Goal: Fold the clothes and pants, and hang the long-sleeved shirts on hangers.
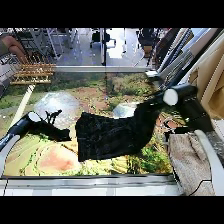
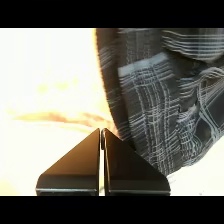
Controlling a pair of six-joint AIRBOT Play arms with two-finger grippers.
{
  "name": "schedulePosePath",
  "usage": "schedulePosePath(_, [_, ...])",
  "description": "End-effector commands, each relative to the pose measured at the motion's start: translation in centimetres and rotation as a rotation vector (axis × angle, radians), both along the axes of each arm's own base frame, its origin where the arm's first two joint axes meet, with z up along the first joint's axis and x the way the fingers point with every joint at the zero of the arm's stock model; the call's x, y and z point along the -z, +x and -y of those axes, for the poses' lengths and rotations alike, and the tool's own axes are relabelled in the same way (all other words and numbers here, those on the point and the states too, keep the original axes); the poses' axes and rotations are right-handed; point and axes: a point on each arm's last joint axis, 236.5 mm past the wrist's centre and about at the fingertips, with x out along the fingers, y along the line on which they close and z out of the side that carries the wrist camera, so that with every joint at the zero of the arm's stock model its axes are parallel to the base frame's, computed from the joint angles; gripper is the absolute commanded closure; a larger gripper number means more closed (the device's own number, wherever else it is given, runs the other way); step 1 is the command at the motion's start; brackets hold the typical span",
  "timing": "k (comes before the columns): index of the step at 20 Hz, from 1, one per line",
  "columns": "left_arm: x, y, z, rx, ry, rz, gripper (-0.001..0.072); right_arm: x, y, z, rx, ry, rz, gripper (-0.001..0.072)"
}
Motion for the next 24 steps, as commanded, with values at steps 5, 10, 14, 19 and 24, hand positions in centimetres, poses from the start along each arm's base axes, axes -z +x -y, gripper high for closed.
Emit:
schedulePosePath(5, [-7.2,-1.1,-6.1,-0.116,-0.038,-0.002,0.0692,5.6,-8.1,-29.3,-0.347,0.353,-0.001,0.0692])
schedulePosePath(10, [-9.8,-1.2,-7.2,-0.153,-0.029,0.074,0.0692,6.6,-6.0,-28.4,-0.383,0.257,0.028,0.0176])
schedulePosePath(14, [-8.8,-1.0,-2.6,-0.066,-0.091,0.07,0.0692,5.7,-1.2,-12.8,-0.145,0.129,-0.118,0.0166])
schedulePosePath(19, [-4.8,2.3,4.6,0.033,-0.064,0.169,0.0692,10.4,-4.5,-4.8,-0.06,0.327,-0.483,0.0062])
schedulePosePath(24, [1.1,0.7,8.4,0.093,-0.056,0.031,0.0693,15.7,-5.0,-1.6,0.033,0.469,-0.592,0.0047])
